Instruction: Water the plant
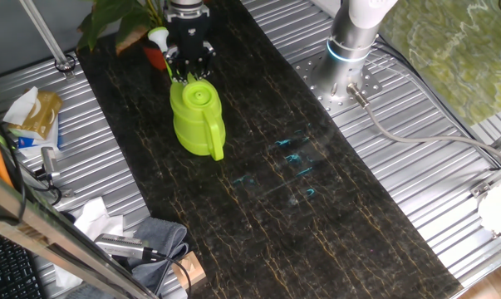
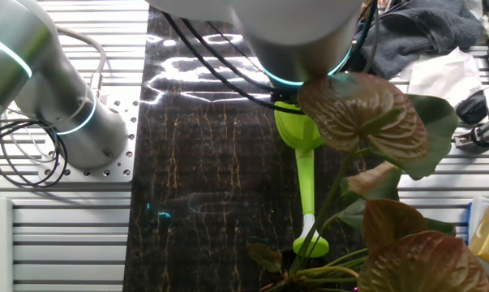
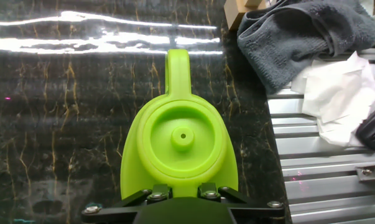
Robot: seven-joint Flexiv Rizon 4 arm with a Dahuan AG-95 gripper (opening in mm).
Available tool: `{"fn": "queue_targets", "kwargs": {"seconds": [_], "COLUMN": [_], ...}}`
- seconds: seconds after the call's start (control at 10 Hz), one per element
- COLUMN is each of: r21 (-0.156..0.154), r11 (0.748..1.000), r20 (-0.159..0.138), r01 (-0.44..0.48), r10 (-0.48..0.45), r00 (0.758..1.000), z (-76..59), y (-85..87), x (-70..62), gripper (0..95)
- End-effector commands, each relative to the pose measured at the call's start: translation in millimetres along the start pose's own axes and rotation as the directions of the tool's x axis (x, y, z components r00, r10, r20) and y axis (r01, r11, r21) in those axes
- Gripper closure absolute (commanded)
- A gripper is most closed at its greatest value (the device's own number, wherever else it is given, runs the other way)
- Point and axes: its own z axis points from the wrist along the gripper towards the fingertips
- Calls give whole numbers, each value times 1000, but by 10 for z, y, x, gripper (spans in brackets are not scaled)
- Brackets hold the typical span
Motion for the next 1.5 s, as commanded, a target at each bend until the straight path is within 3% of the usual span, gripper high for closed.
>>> {"fn": "queue_targets", "kwargs": {"seconds": [0.1, 0.9, 1.5], "r21": [1, 2, 2], "r11": [1000, 1000, 999], "r20": [11, 77, 111], "r01": [0, -19, -36], "r10": [0, 18, 36], "r00": [1000, 997, 993], "z": [-40, -108, -129], "y": [-11, -20, -21], "x": [6, 74, 89], "gripper": [950, 950, 950]}}
